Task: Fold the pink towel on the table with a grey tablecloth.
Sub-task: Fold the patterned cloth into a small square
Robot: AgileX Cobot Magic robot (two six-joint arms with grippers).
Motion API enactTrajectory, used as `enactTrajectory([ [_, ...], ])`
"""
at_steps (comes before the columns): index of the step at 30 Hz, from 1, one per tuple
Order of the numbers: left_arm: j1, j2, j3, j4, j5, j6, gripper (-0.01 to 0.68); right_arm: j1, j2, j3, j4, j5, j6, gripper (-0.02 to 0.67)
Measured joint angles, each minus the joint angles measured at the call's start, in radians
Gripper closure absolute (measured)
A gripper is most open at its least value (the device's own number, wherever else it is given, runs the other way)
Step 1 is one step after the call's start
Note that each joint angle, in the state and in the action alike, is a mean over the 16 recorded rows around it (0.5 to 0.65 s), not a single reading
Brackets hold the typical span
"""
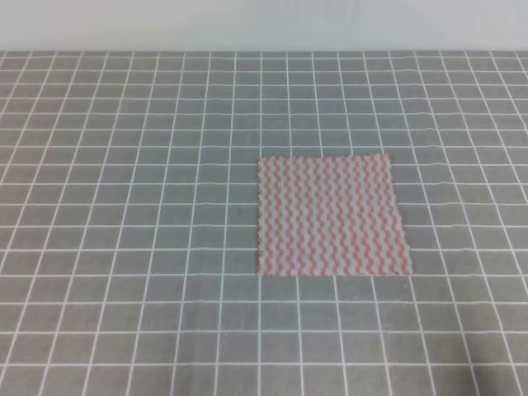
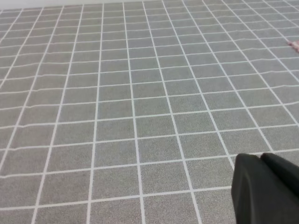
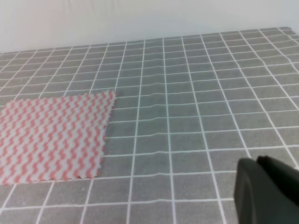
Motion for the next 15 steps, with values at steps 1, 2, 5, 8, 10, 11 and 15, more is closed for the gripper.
enactTrajectory([
  [1,0.000,0.000,0.000,0.001,0.000,0.000,0.675,0.000,0.001,-0.002,0.000,0.001,0.000,0.667],
  [2,0.000,0.002,0.000,0.001,0.000,0.000,0.675,0.000,0.001,-0.002,0.000,0.000,0.000,0.667],
  [5,0.000,0.000,0.002,0.003,0.000,0.000,0.675,0.000,0.000,0.000,0.000,-0.002,0.000,0.666],
  [8,0.000,0.000,0.002,0.005,0.000,0.000,0.675,0.000,-0.001,0.000,0.000,-0.002,0.000,0.666],
  [10,0.000,0.002,0.000,0.006,0.001,0.000,0.675,0.000,-0.001,0.002,0.000,-0.002,0.000,0.666],
  [11,0.000,0.004,-0.002,0.006,0.002,0.000,0.675,0.000,-0.001,0.002,0.001,-0.002,0.000,0.666],
  [15,0.000,0.006,-0.003,0.008,0.003,0.000,0.675,0.000,-0.002,0.003,0.001,-0.003,0.000,0.666],
])
